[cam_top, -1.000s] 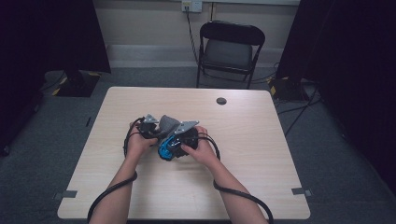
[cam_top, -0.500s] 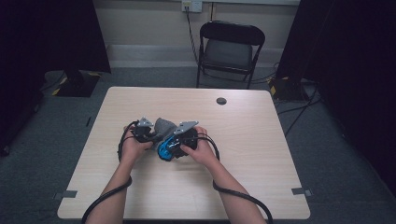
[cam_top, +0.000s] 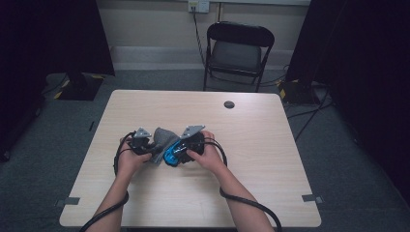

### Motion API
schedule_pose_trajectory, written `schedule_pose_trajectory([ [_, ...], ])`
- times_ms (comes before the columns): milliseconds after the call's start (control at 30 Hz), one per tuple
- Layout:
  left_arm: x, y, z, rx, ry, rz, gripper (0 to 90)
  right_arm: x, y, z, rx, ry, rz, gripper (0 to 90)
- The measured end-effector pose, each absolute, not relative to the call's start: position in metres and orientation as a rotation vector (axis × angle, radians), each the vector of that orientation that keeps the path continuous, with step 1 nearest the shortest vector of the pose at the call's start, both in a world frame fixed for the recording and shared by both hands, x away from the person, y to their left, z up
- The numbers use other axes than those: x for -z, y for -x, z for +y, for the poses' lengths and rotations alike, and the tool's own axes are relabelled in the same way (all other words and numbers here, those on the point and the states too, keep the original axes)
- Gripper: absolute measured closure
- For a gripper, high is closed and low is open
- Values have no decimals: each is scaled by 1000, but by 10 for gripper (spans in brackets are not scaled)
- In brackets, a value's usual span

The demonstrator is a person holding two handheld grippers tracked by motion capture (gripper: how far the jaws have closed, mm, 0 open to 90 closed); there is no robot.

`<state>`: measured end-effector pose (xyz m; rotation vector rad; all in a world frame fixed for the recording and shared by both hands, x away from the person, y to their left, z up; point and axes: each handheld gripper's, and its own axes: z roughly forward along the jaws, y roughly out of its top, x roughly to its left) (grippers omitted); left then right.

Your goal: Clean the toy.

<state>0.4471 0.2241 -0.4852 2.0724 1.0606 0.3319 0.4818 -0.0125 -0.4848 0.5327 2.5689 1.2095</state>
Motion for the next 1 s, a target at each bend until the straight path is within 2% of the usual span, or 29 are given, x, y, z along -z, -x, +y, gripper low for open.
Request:
schedule_pose_trajectory([
  [1000,484,-385,255,-262,-2076,1055,763,484,-482,-12,-1198,-539,2575,113],
])
